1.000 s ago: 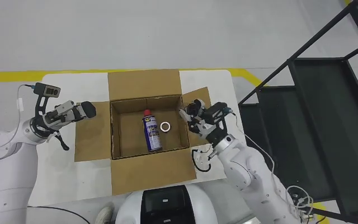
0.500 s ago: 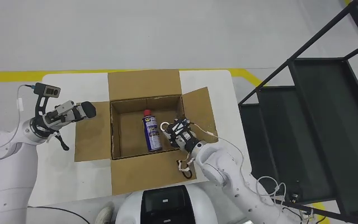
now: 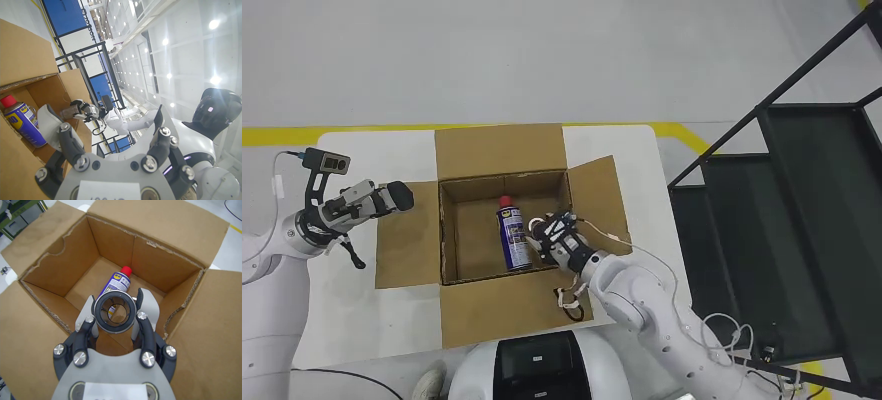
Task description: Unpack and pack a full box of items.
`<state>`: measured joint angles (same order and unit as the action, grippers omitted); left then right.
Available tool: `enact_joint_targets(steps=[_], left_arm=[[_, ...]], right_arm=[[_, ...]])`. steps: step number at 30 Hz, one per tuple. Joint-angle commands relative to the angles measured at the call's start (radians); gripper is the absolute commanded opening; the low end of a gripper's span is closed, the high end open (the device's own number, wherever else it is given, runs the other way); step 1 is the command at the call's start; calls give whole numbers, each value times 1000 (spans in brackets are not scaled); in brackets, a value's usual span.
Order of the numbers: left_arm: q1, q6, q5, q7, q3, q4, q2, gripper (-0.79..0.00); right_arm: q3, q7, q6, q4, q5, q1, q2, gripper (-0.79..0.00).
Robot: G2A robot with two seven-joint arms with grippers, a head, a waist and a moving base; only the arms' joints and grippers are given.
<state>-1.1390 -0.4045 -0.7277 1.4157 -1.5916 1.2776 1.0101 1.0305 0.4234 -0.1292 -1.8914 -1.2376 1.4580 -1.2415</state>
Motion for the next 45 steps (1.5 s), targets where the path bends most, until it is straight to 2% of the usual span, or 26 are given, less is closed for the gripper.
enact_joint_targets(steps=[1, 22, 28, 34, 40, 45], left_arm=[[0, 0, 0, 0, 0, 0, 0, 0], [0, 0, 0, 0, 0, 0, 0, 0], [0, 0, 0, 0, 0, 0, 0, 0], [0, 0, 0, 0, 0, 0, 0, 0], [0, 0, 0, 0, 0, 0, 0, 0], [0, 0, 0, 0, 0, 0, 0, 0]], right_arm=[[18, 7, -15, -14, 34, 4, 2, -785], [7, 21, -14, -8, 20, -8, 0, -785], [-118, 127, -23, 53, 25, -183, -33, -785], [-276, 175, -16, 230, 58, -415, -97, -785], [-403, 127, -61, 442, 88, -566, -163, -785], [-453, 69, -87, 588, 109, -636, -206, -785]])
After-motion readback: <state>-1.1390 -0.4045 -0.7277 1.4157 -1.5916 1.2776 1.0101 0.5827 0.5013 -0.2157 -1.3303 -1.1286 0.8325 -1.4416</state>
